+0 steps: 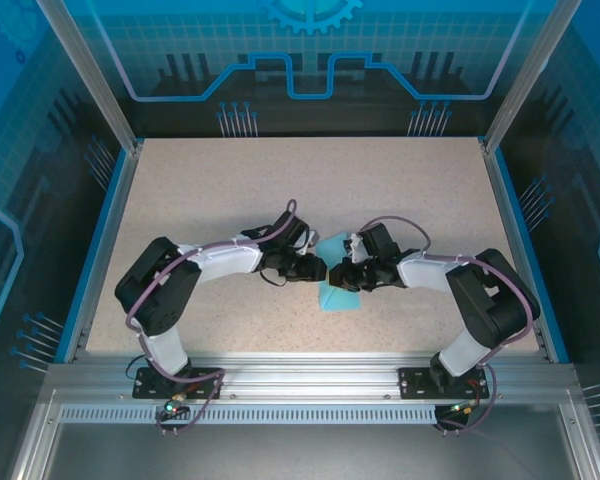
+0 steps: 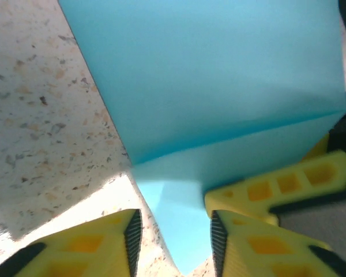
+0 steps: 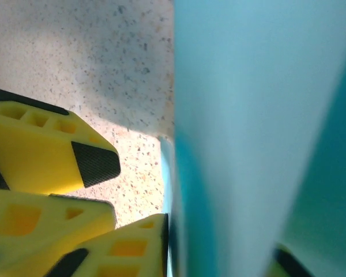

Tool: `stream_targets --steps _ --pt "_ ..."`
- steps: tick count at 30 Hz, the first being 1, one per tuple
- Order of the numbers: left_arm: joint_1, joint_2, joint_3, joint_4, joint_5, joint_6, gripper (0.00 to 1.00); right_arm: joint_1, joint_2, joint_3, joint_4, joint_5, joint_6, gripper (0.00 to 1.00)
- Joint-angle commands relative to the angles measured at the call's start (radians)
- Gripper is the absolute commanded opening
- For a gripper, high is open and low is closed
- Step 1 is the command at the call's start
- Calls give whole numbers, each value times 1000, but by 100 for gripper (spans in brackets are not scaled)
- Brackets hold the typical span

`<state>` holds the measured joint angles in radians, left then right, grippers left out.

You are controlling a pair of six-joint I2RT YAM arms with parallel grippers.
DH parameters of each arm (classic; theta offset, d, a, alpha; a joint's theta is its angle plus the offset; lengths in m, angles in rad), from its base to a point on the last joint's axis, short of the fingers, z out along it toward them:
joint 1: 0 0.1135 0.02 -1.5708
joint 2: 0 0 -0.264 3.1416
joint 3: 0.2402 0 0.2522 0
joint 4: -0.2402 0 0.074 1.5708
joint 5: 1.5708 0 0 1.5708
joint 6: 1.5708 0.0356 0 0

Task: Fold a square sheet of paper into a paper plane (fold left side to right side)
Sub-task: Turn over the paper at the center of the table.

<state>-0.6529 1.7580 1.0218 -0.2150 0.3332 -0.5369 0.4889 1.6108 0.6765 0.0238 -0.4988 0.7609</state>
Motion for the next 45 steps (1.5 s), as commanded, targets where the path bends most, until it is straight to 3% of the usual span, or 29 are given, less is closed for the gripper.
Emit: stream_targets --steps 1,5,9,16,27,32,39,45 --pt "43 -113 -38 32 -3 -44 60 -5 -58 36 0 -1 -36 5" --pt "98 -258 -88 75 12 -104 83 -60 -188 46 -30 -14 -103 4" --pt "156 -384 -120 144 85 -159 98 -145 -332 57 5 -95 -114 4" --pt "187 -474 -105 354 283 -262 99 -213 -447 183 45 -251 -95 5" --pt "165 -426 -16 535 431 -341 98 -141 -430 334 174 -363 10 6" --pt "147 -422 -3 602 446 -370 92 -102 -407 346 191 -368 28 6" --pt "143 -448 6 608 438 -345 68 -94 -405 319 200 -355 52 6" --pt "143 -453 2 570 426 -324 41 -97 -408 287 216 -348 71 7"
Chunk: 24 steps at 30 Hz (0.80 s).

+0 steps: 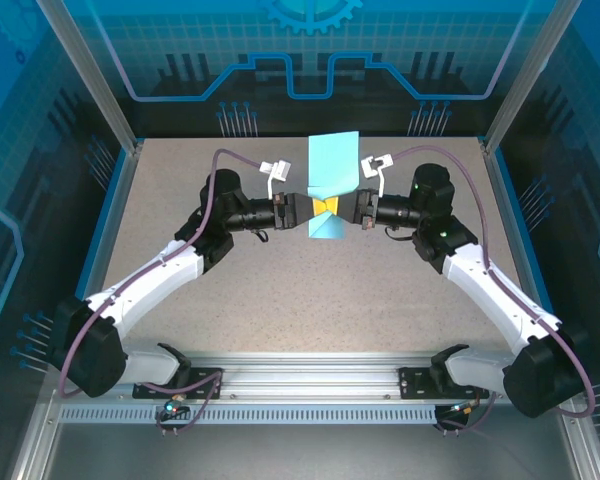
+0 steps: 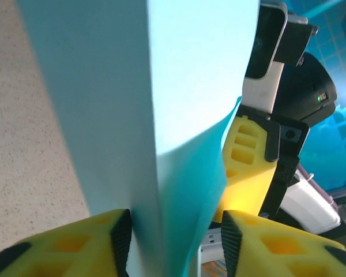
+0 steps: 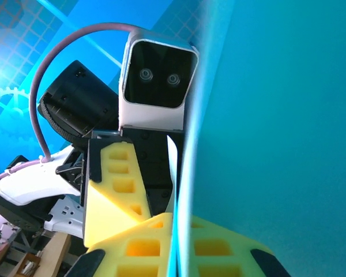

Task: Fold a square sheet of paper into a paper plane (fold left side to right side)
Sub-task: Turn over the paper at the center of the table.

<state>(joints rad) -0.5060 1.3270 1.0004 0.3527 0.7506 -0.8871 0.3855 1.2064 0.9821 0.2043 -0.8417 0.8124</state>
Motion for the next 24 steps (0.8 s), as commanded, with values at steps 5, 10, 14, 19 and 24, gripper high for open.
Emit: stream_targets --steps 5,10,14,19,24 --pt "-4 -22 17 -3 5 30 27 -1 -11 -26 37 2 24 9" --pt "-4 -33 6 -18 -3 39 14 -9 -22 -39 32 4 28 10" --pt "-4 -47 -3 -43 -15 56 7 -24 -37 -58 23 14 29 13" --pt "-5 -60 -8 -93 -29 82 0 -45 -69 -72 -16 27 14 21" --pt "-36 -81 60 -431 -181 271 0 -80 -140 -32 -314 150 -140 42"
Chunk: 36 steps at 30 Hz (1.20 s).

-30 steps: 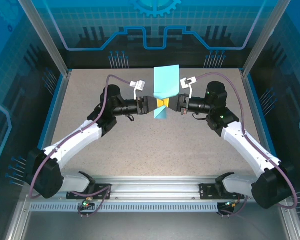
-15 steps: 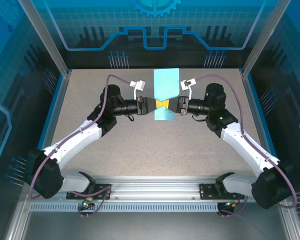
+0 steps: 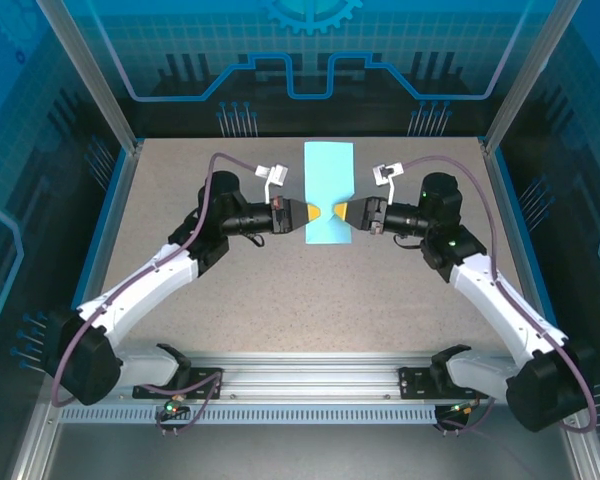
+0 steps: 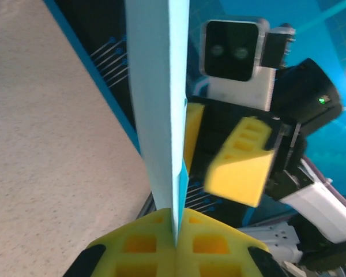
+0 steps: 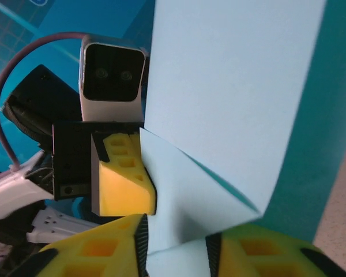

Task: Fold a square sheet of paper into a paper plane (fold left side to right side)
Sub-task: Turn over the paper at the center of the table.

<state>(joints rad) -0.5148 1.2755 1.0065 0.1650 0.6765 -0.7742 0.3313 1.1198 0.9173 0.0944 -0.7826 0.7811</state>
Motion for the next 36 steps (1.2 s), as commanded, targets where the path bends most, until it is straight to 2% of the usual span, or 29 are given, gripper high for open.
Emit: stream_targets --steps 1,5,8,11,15,18,21,24,32,36 --pt "-52 -26 87 -373 -183 225 0 -35 -69 53 -306 147 -154 46" --pt "-147 41 220 -740 -493 373 0 -69 -87 136 -689 444 -300 52" --pt "-226 114 293 -933 -718 407 0 -92 -85 169 -883 652 -352 61" --pt "-312 198 373 -1111 -951 378 0 -117 -87 164 -1006 843 -352 73" --pt "-395 345 494 -1330 -1219 245 0 -155 -102 125 -1060 947 -345 93" --pt "-429 466 579 -1478 -1322 127 0 -176 -125 88 -1059 967 -334 100" --pt "-444 594 649 -1595 -1367 38 0 -198 -149 63 -1054 968 -325 100" --pt "-445 716 685 -1645 -1352 -1 0 -209 -165 50 -1043 958 -336 100" --pt "-449 879 740 -1630 -1239 8 0 -232 -147 41 -1037 910 -372 100" --pt "-444 944 771 -1596 -1117 47 0 -241 -149 22 -1020 877 -373 100"
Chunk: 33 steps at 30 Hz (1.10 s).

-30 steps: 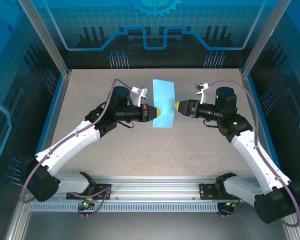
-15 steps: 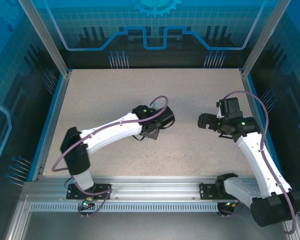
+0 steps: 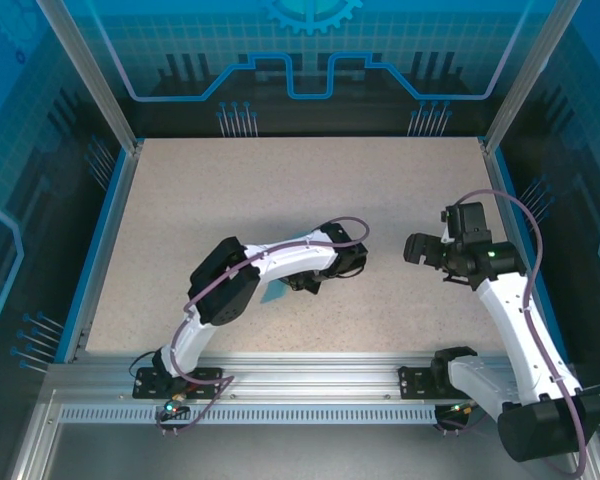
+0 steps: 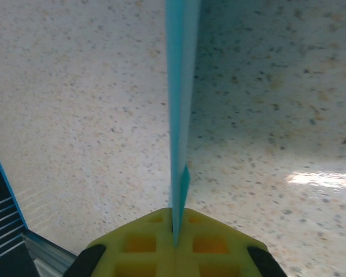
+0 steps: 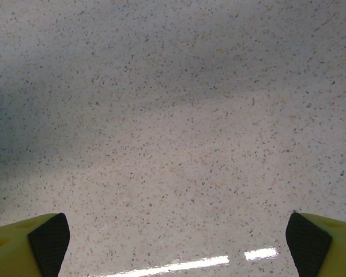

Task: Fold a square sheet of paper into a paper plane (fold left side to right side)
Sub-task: Turn over the paper at the center of the table.

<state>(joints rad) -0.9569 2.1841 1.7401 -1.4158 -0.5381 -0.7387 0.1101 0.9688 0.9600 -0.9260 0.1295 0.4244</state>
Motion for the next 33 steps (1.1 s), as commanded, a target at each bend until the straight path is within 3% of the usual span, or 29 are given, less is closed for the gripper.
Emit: stream_targets --steps 1,4,12,20,27,33 --pt "1 50 43 2 138 25 0 -20 1 -25 3 -43 -15 100" --pt "12 86 77 38 234 60 0 -23 -4 -32 5 -57 -12 100" --pt "53 130 144 89 358 115 5 -25 -16 -64 13 -115 -1 100" --pt "87 81 119 186 512 140 31 -25 -1 -106 29 -192 7 100" --pt "131 -84 31 343 681 160 50 -14 32 -131 82 -301 13 100" --pt "211 -327 -177 495 703 174 58 100 85 -172 237 -391 66 95"
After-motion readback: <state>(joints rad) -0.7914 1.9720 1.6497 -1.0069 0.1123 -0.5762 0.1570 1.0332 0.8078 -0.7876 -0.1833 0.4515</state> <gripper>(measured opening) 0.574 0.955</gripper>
